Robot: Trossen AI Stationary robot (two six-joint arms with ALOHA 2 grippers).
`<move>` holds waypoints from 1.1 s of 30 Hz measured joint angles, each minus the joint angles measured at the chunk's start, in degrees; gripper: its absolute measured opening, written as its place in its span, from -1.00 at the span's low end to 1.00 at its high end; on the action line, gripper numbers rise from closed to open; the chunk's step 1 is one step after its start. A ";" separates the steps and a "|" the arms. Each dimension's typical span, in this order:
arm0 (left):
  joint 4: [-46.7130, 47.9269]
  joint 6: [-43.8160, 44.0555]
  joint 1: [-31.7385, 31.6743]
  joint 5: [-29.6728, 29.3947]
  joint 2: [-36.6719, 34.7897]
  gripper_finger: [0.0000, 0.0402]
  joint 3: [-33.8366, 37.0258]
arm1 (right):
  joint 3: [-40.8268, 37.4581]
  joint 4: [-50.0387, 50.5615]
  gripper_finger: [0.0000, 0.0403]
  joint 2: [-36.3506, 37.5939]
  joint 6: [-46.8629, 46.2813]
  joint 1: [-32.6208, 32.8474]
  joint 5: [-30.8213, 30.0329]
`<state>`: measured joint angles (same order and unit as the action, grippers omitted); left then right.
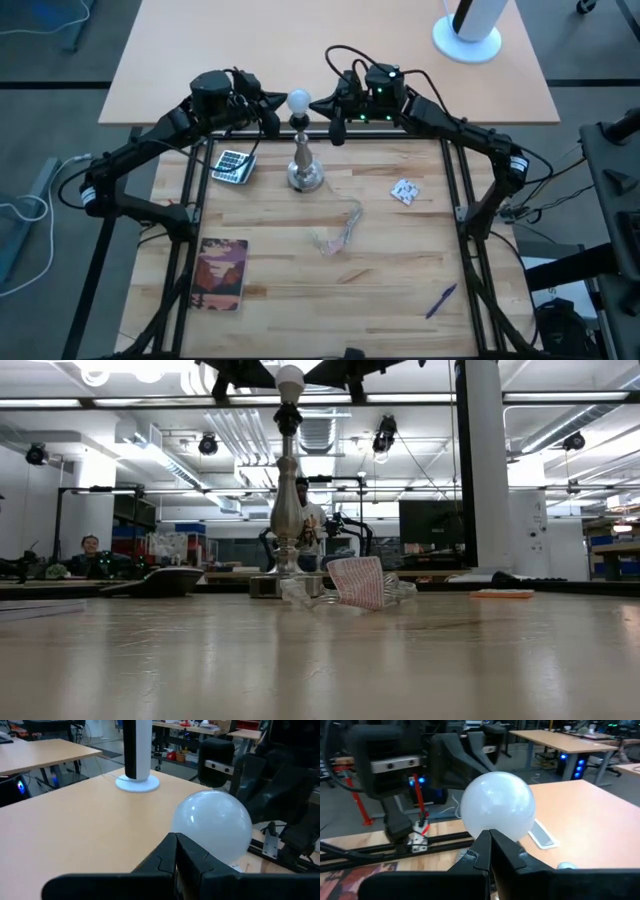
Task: Screw lightbulb
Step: Remove the lightbulb from the lamp
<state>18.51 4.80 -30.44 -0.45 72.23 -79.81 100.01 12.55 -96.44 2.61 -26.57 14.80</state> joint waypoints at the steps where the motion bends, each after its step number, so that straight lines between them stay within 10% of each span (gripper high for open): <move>1: 0.04 0.31 0.05 0.15 -0.02 -1.00 0.00 | 0.00 -0.09 -1.00 0.00 -0.02 -0.04 -0.35; 10: 0.19 1.29 1.38 10.67 0.00 -1.00 0.10 | 0.00 -1.55 -1.00 -0.28 0.06 -0.67 -4.06; 27: 4.37 0.85 1.82 2.52 -3.27 -1.00 0.09 | -0.14 11.11 -1.00 2.22 -2.06 -3.82 -2.04; 33: 8.86 0.26 1.77 -0.55 -3.63 -1.00 0.60 | -5.01 4.26 -1.00 2.21 -4.97 -5.05 10.33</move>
<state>27.37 5.06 -28.67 -1.00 68.60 -79.21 95.00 16.81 -94.24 -2.36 -31.62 25.13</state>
